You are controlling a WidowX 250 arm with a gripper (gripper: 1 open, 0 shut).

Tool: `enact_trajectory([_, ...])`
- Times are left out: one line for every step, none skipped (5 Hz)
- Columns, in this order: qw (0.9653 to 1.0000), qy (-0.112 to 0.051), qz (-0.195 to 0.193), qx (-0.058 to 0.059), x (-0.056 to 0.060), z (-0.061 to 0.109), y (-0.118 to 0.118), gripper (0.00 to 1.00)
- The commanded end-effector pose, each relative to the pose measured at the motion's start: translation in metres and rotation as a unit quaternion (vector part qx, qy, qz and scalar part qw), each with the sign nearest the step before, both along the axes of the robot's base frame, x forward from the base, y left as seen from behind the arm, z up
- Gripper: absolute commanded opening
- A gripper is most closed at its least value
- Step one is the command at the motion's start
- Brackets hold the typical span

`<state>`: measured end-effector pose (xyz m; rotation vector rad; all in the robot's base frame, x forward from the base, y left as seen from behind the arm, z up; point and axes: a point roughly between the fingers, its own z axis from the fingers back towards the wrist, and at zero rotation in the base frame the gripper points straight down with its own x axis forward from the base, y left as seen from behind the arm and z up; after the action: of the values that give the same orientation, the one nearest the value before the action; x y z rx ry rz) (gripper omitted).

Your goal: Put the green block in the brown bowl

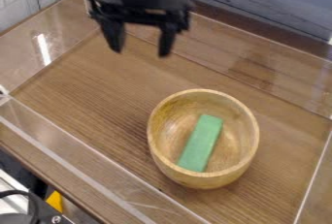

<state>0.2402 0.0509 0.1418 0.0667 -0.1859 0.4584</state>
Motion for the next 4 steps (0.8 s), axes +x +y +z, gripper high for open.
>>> enact_trajectory([0.9985,-0.035,0.041,0.011,0.022,0.008,0.024,1.00])
enact_trajectory([0.9954,-0.053,0.079,0.014,0.036,0.006,0.038,1.00])
enact_trajectory([0.9927,-0.064,0.101,0.014,0.050,0.011,0.055,1.00])
enact_trajectory([0.9892,-0.083,0.120,0.014,0.074,0.012,0.068,1.00])
